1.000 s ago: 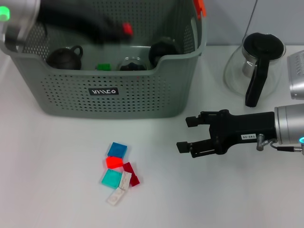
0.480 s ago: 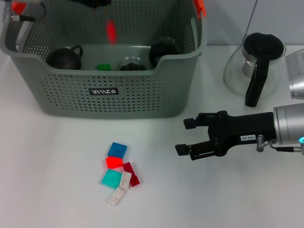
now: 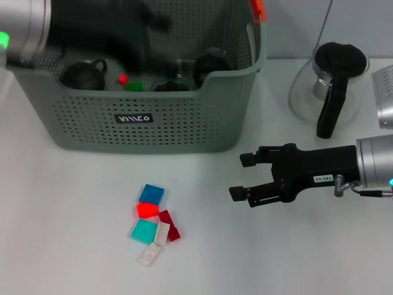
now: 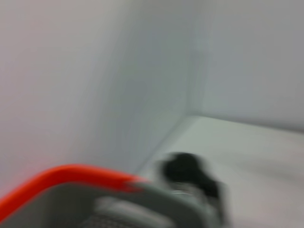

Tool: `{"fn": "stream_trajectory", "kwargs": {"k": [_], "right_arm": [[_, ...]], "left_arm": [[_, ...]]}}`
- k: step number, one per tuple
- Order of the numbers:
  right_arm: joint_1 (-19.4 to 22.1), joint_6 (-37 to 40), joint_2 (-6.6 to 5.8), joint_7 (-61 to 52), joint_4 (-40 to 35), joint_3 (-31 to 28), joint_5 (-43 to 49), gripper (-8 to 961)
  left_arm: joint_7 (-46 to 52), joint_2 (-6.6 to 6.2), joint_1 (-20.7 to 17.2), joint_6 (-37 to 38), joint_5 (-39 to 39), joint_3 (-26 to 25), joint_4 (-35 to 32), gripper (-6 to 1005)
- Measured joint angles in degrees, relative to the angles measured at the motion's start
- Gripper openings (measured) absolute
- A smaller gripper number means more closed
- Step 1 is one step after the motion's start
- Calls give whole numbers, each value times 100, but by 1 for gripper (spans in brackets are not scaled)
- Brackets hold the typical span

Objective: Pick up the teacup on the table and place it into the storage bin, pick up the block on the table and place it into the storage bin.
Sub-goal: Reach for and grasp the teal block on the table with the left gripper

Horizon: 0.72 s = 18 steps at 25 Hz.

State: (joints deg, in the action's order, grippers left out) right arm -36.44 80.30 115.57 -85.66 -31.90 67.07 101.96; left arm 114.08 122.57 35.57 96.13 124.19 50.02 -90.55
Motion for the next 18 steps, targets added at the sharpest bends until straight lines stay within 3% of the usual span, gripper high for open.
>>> {"fn": "stream_trajectory", "kwargs": {"k": [2,8,12,18], "right_arm": [[6,-6,0,10,0,-8,-1,925],[12,-34,-13,12,0,3,-1,924],[20,-40,-15,14,1,17,-1,924],[23,-48,-17,-9,24,11,-1,924]], "left_arm": [[-518,137,-328,796,-120,234,-488,674],[-931,136,-1019,1347,276,1341,-942,892],[-1266,202,-1243,1213,1100,1965,-855,926],[-1327,204,-1087,516,2298,2755,-106,934]]}}
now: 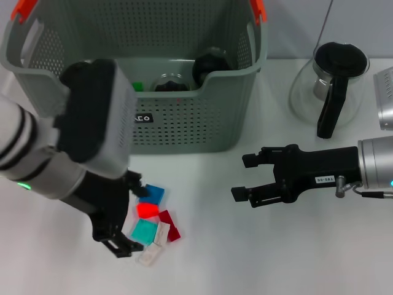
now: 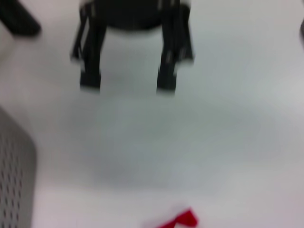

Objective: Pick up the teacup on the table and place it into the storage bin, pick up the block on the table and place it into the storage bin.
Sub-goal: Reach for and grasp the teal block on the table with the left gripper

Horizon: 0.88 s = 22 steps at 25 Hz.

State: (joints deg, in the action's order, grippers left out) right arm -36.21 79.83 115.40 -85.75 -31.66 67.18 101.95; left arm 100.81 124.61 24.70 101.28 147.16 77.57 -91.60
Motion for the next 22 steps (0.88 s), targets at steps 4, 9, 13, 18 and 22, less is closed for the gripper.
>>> {"fn": "stream_trajectory", "kwargs": {"k": [4,9,13,18,22], "right_arm": [[0,-2,1,-21,6,-19,0,924],[0,-3,12,-38,18,-35,0,925],[0,-3,23,-52,13,-48,0,925],[0,-3,26,-63,-13,-55,0,925],[0,-7,19,-65,-20,-56,0,925]], "left_arm": [[86,-8,153,-559,811,553,519,933],[248,-3,294,-947,1368,992,937,933],[401,-24,455,-949,1519,1056,1199,933],[579,-28,571,-1012,1633,1191,1381,932],[678,-23,627,-1098,1639,1268,1427,932]]}}
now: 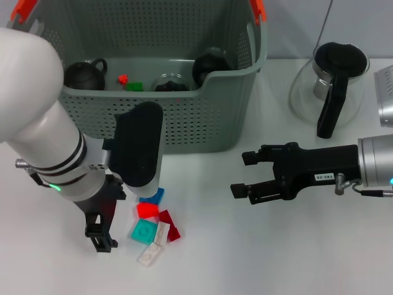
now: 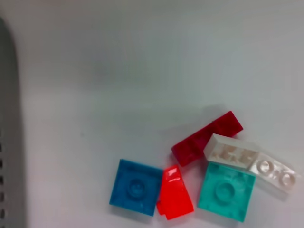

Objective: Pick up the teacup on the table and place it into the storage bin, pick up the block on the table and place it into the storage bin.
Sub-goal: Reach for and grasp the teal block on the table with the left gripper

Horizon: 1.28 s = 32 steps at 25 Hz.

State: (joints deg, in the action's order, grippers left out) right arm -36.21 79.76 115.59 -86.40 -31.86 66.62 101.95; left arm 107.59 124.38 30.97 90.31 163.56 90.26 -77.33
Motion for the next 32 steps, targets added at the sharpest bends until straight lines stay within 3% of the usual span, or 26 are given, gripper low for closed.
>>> {"fn": "stream_trajectory", "kwargs": {"k": [16,32], "right_arm": [[26,-16,-20,48,42,0,0,924],[79,-10,-20,80,5,0,0,925]], "left_arm": [[187,27,141,66,-46,427,240,931],[314,33,562,24,-284,538,686,925]]}}
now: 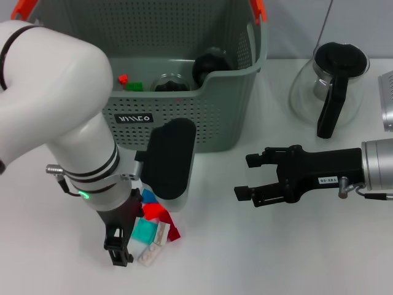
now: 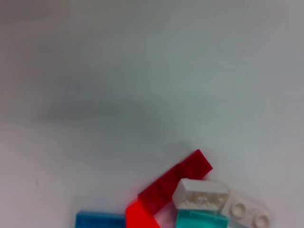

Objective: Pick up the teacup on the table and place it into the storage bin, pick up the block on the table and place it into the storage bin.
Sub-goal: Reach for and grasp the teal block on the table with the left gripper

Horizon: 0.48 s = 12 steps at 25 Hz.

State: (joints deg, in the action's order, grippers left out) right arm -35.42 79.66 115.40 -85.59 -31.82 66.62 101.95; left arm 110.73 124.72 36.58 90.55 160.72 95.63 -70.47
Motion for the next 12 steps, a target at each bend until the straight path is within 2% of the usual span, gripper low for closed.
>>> {"fn": "stream_trajectory", "kwargs": {"k": [12], "right_arm": [[-1,-4,-16,-1,-5,0,0,924]], "left_arm": [[-42,-15,149,-38,-82,0,145,831]]}}
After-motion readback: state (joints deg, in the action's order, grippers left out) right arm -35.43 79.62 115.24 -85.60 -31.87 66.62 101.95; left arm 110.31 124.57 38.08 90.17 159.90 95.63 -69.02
